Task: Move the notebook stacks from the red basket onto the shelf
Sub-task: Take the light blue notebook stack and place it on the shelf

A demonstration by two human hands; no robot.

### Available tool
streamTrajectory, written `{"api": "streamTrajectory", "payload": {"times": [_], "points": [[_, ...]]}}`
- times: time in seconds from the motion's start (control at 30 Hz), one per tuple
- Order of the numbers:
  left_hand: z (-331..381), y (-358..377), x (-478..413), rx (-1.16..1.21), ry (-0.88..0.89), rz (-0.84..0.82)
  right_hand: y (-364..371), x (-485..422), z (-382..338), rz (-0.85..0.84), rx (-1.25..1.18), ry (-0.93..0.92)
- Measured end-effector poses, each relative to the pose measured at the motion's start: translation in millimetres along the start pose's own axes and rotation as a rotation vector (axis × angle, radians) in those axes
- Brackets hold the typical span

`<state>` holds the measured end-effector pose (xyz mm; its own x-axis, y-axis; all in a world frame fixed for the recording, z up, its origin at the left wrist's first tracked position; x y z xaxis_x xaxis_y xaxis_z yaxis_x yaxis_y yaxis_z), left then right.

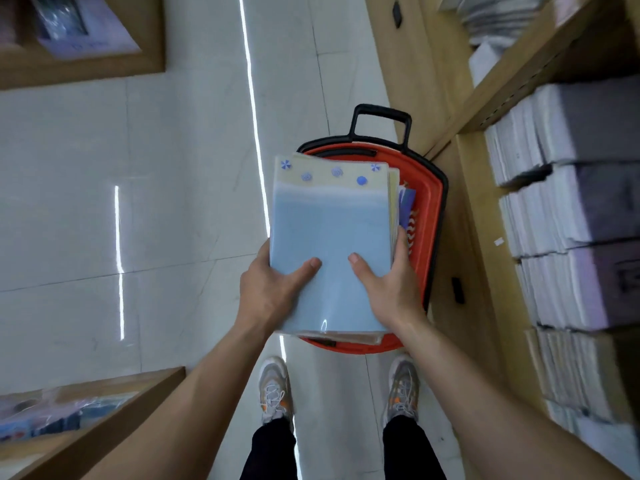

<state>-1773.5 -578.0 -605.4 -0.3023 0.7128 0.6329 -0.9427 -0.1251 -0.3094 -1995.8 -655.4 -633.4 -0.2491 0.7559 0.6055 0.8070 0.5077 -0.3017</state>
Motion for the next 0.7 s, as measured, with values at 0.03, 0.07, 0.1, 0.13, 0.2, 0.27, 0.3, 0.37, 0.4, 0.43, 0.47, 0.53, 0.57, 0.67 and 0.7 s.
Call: {"api": "streamTrajectory", "payload": {"times": [0.03,0.07,0.1,0.13,0.2,0.27,0.3,0.37,0.4,0.43,0.47,0.53,0.57,0.67,0.7], "points": [[16.2,-3.5,12.4,-0.003,0.016,-0.02,-8.5,15.2,-14.3,0.019,-0.02,-0.013],[33.4,-6.9,25.5,-0.006,0.035,-0.042,-17.0,31.2,-28.5,0.032,-0.041,-0.02],[50.9,-10.3,39.0,-0.01,0.051,-0.068,-25.3,47.5,-42.2,0.046,-0.061,-0.023],[69.1,-13.8,51.6,-0.012,0.07,-0.092,-34.4,64.2,-57.1,0.069,-0.08,-0.025],[104.9,-21.7,77.2,-0.02,0.111,-0.134,-53.3,96.9,-83.2,0.124,-0.117,-0.019],[143.0,-27.9,102.2,-0.049,0.169,-0.176,-73.3,128.4,-107.0,0.173,-0.148,-0.037],[161.4,-29.9,114.1,-0.065,0.197,-0.2,-83.0,145.3,-120.7,0.202,-0.169,-0.043],[196.8,-31.9,137.2,-0.1,0.244,-0.252,-100.2,180.0,-144.8,0.254,-0.211,-0.047],[213.5,-31.4,147.7,-0.117,0.263,-0.279,-108.8,196.6,-153.5,0.279,-0.22,-0.04],[229.0,-29.5,157.1,-0.134,0.279,-0.306,-118.3,211.1,-159.1,0.311,-0.225,-0.036],[244.3,-26.2,165.8,-0.154,0.295,-0.332,-128.4,224.6,-164.1,0.343,-0.229,-0.033],[271.1,-15.1,177.8,-0.195,0.319,-0.382,-148.9,244.8,-168.3,0.397,-0.235,-0.026],[284.3,-7.3,180.4,-0.213,0.329,-0.407,-159.7,252.3,-170.5,0.425,-0.234,-0.022],[324.1,23.2,177.3,-0.274,0.354,-0.468,-194.7,263.3,-174.4,0.501,-0.274,-0.02],[335.9,34.9,171.7,-0.295,0.365,-0.48,-206.5,261.4,-172.3,0.527,-0.298,-0.024]]}}
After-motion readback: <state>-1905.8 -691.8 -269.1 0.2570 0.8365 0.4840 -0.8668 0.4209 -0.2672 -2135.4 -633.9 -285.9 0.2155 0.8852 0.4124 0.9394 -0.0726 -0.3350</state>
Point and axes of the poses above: each hand's wrist, its own x-axis away from the middle knuckle, its own y-axis out of the palm, z = x × y, the point moved 8 cm from there along -x, towards the middle knuckle, and after that the axes turned 13 degrees about -z, right-handed, at the moved point
